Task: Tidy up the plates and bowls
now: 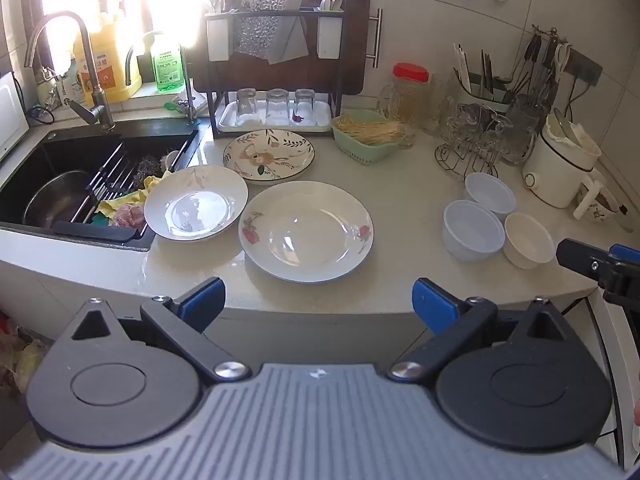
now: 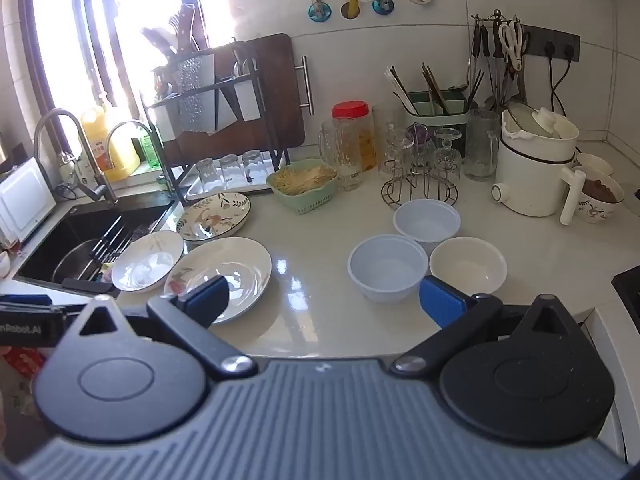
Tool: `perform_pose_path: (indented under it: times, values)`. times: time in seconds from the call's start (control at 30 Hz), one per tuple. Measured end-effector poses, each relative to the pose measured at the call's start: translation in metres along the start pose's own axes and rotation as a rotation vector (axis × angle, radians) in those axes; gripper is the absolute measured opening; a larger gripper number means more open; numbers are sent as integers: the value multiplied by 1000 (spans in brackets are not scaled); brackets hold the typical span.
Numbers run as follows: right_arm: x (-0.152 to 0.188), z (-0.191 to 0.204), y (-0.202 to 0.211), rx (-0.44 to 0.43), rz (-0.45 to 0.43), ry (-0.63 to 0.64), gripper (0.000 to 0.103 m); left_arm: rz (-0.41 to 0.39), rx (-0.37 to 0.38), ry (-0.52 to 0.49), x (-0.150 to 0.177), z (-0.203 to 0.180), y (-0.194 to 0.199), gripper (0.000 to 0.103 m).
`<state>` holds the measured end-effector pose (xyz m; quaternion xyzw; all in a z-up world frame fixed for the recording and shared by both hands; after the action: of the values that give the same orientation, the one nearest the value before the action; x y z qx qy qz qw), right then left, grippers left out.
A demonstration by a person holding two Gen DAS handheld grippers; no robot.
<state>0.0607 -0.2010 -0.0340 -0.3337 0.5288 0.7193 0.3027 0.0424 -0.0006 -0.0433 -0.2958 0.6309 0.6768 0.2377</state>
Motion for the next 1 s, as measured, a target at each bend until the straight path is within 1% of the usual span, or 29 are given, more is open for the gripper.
perform_pose_path:
  times: [0.07,0.17,0.37,0.67,1.0]
  values:
    - [2,0,0,-6,4,0,103,0,-5,-8,0,-1,0,101]
    - [7,0,2,-7,10,-10,103,1,5,15,-1,5,4,101]
    - [9,0,10,4,-13,-17,103,13,4,4,4,1,0,101]
    - [3,-3,12,24,-16,-29,103,5,14,7,3,-2,4,102]
    - [4,-7,13,15,-15,-30,103,3,18,6,3,1,5,102]
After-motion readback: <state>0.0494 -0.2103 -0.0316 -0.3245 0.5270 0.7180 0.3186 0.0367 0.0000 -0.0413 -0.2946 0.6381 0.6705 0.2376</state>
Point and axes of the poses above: each gripper's, at about its wrist camera, not at the fingertips, and y roughly against the way its jaws point, z to its left, x to its underside, the point moved 6 cm from there along -y, roughly the way its jaws point, and after that the axes turned 5 degrees about -x, right-handed, at the moved point
